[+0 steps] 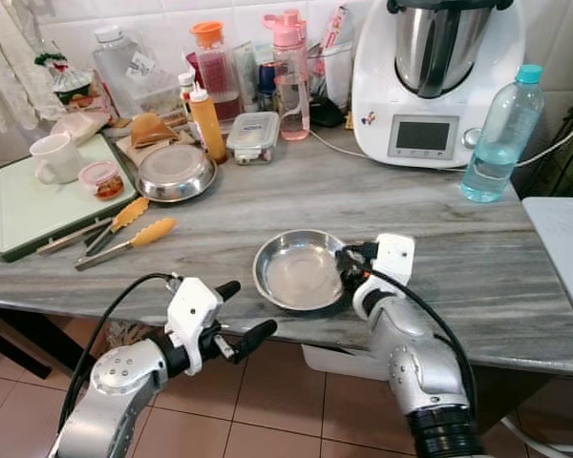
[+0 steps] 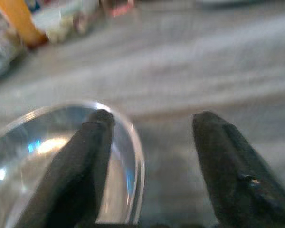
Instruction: Setting the table
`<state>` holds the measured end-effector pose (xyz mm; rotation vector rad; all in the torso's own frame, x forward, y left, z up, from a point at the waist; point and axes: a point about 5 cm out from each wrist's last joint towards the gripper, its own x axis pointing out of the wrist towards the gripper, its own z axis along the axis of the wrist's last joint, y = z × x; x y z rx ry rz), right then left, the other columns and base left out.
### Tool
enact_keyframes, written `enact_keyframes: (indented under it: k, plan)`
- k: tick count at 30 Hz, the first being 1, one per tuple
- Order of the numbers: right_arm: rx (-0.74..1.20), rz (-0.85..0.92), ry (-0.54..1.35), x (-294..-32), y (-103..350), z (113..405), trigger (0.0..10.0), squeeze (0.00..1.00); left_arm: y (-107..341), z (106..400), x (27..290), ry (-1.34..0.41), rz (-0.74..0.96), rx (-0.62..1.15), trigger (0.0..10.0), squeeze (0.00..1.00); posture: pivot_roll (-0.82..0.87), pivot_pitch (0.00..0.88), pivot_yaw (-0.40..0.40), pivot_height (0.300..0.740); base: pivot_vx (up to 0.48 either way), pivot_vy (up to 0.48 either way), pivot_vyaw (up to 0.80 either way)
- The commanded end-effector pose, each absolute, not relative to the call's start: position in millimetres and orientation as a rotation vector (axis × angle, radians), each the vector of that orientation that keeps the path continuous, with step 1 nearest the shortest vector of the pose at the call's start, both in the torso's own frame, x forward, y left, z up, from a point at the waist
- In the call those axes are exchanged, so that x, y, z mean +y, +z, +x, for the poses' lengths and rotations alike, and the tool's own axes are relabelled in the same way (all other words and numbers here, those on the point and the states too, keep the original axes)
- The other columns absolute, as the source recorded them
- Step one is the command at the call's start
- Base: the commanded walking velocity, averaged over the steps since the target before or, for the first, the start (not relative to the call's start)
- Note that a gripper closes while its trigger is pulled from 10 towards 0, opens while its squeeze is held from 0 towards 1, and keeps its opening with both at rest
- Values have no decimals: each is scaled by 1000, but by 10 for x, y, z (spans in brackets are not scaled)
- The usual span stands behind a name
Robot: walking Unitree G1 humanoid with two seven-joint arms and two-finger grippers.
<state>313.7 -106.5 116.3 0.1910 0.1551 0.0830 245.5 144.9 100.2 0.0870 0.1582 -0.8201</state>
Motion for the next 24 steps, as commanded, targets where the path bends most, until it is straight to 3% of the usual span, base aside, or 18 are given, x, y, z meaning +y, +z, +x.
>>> enact_keyframes:
  k: [1, 12, 17, 24]
  plan:
    - [108, 159, 91, -1056, 1241, 3114, 10000, 1000, 1068, 2488, 1451, -812, 103, 134, 10000, 0, -50, 11, 111, 740, 0, 0, 0]
    - [17, 97, 88, -1241, 1362, 2927, 10000, 1000, 1113, 2533, 1457, -718, 80, 88, 10000, 0, -60, 15, 97, 740, 0, 0, 0]
    - [25, 15, 75, -1480, 1304, 2652, 10000, 1000, 1082, 2608, 1434, -590, 76, 59, 10000, 0, -74, 24, 88, 740, 0, 0, 0]
    - [44, -56, 27, -1679, 1261, 2509, 10000, 1000, 1012, 2701, 1485, -412, 70, 41, 10000, 0, -92, 27, 83, 740, 0, 0, 0]
